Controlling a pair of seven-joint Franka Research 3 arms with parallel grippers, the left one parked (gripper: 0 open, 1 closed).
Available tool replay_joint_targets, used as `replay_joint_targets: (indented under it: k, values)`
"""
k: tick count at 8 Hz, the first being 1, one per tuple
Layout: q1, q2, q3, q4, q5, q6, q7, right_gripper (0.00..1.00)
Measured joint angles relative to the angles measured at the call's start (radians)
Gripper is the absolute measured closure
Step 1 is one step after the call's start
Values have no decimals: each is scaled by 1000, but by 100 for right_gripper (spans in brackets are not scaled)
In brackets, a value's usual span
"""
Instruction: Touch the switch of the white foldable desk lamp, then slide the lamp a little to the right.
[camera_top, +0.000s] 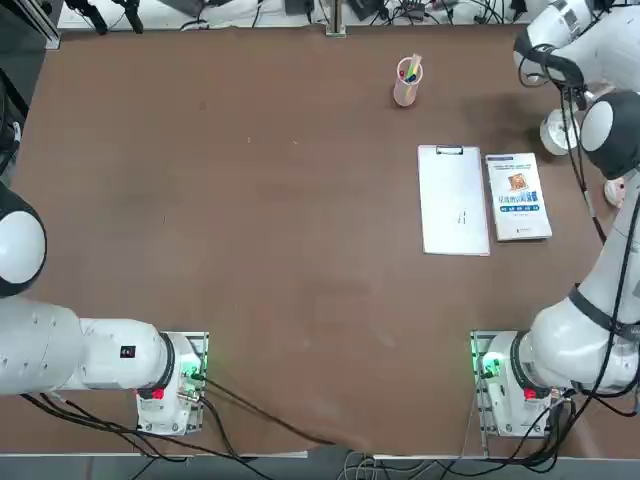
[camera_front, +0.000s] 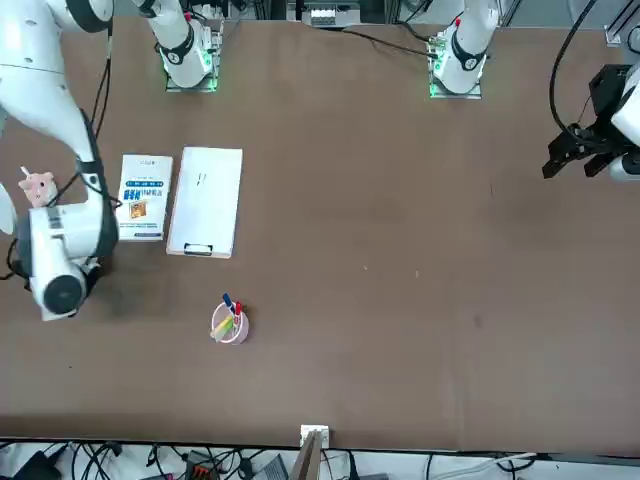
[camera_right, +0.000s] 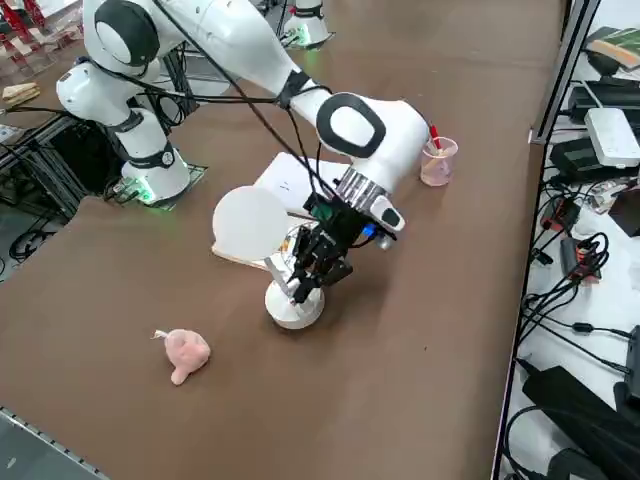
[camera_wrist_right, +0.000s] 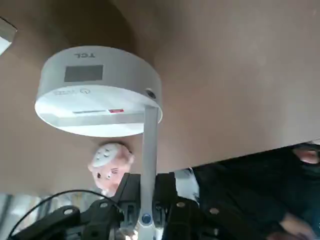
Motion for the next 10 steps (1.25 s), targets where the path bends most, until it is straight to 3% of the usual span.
replay_joint_targets:
  k: [10]
  values:
    - [-33,38,1,16,39,-68,111,85]
